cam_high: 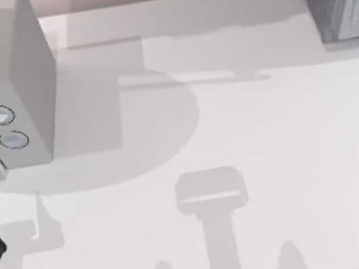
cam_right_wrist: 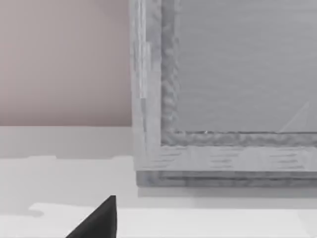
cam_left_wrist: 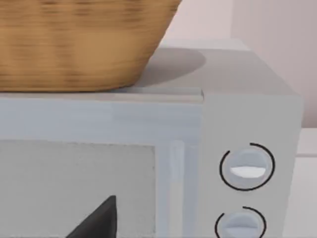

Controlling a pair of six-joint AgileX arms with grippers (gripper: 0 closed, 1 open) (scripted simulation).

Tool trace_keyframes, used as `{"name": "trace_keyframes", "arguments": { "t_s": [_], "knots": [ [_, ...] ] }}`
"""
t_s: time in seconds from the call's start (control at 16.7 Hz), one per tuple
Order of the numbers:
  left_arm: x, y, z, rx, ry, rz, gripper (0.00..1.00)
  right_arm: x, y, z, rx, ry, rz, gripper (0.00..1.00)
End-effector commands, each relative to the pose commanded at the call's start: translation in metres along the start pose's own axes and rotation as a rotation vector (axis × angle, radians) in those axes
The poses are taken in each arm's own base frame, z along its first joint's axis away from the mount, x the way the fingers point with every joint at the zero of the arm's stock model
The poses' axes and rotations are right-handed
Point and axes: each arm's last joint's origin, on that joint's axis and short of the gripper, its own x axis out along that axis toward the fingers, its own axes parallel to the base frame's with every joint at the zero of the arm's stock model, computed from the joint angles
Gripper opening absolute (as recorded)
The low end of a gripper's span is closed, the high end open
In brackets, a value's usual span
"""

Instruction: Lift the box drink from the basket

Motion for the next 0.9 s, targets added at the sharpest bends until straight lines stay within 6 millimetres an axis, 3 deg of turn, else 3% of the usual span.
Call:
{"name": "trace_keyframes", "arguments": {
  "t_s": [0.24, 0.54, 0.9],
  "knots": [
    [0.001, 0.001, 0.006, 0.000, 0.000, 0.000, 1.00, 0.000, 0.000, 0.000, 0.000, 0.000, 0.000, 1.00],
    [0.013, 0.007, 0.046, -0.001, 0.001, -0.004, 1.00, 0.000, 0.000, 0.000, 0.000, 0.000, 0.000, 1.00],
    [0.067, 0.032, 0.108, -0.002, 0.003, -0.009, 1.00, 0.000, 0.000, 0.000, 0.000, 0.000, 0.000, 1.00]
  ]
}}
